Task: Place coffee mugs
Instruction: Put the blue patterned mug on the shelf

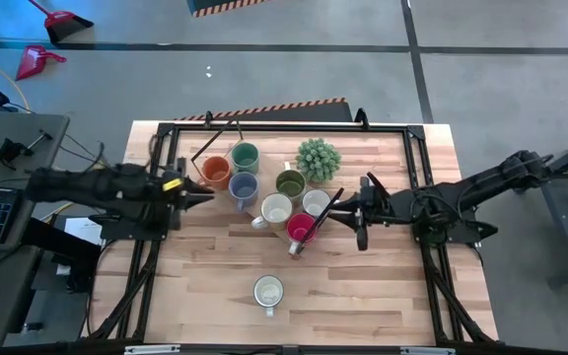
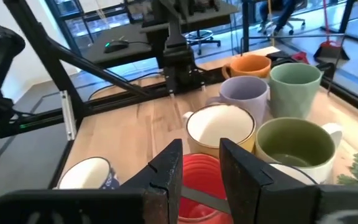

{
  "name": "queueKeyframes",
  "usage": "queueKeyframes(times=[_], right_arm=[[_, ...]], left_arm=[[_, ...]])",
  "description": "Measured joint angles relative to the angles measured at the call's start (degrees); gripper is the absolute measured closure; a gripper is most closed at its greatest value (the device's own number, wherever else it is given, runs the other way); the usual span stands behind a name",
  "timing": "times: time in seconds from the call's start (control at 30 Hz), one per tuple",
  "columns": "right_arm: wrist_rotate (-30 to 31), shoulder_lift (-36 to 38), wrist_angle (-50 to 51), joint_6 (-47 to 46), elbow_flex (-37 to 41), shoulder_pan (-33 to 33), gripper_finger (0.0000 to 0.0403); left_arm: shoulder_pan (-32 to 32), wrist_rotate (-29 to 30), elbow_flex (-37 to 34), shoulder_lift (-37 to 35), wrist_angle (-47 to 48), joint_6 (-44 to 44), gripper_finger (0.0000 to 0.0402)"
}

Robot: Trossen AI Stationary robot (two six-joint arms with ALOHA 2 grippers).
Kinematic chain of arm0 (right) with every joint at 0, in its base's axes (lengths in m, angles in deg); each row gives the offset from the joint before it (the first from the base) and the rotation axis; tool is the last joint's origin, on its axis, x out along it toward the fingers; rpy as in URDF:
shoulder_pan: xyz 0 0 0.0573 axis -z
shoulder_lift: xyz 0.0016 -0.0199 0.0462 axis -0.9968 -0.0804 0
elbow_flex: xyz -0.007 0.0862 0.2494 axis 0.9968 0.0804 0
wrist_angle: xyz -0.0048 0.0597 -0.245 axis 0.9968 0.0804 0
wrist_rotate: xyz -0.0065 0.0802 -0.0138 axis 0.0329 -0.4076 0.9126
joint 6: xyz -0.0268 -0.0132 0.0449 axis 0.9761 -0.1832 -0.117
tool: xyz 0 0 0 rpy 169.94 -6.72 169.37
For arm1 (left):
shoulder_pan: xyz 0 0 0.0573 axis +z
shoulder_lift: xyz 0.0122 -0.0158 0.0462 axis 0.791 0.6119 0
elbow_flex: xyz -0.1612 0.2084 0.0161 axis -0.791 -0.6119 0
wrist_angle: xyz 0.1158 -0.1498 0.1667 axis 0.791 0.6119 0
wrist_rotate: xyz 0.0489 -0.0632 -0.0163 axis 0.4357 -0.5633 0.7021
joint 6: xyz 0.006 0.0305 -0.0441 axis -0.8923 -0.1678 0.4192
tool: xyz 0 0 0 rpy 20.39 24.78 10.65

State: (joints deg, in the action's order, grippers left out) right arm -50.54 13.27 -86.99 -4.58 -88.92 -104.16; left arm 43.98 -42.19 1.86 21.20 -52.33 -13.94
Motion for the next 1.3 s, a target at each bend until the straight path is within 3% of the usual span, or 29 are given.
queueKeyframes(times=[0.1, 0.23, 0.4, 0.53, 0.8, 0.97, 1.07, 1.3], right_arm=[[-1.6, 0.0, -0.3, -1.0, 0.0, 1.1, 0.0315], [-1.7, 0.0, -1.7, -1.2, 0.0, 2.0, 0.0315], [3.5, 0.0, -1.9, 2.3, 0.0, 2.9, 0.0315], [8.7, 0.0, -2.0, 0.5, 0.0, 3.8, 0.0315], [-6.3, -1.7, -6.1, 1.4, -1.6, 5.7, 0.0315], [-16.1, -7.9, -0.4, 2.8, -12.6, 5.7, 0.0315], [-21.1, -15.5, 11.3, 2.8, -23.3, 5.6, 0.0315], [-22.5, -35.0, 42.6, 2.7, -51.6, 4.2, 0.0315]], left_arm=[[6.4, -5.0, -4.4, 0.1, -3.7, 1.6, 0.0364], [13.0, -13.5, -4.8, -0.4, -4.7, 0.8, 0.0379], [19.2, -22.1, -6.1, -0.6, -6.8, -3.1, 0.0396], [22.2, -27.0, -7.8, -0.6, -9.6, 0.1, 0.0401], [22.3, -27.2, -7.8, -0.6, -11.6, 2.4, 0.0401], [22.3, -26.0, -7.8, -0.6, -11.1, 1.2, 0.0401], [22.3, -25.7, -7.8, -0.6, -11.1, 0.4, 0.0401], [22.3, -26.0, -7.8, -0.6, -10.9, 0.7, 0.0401]])
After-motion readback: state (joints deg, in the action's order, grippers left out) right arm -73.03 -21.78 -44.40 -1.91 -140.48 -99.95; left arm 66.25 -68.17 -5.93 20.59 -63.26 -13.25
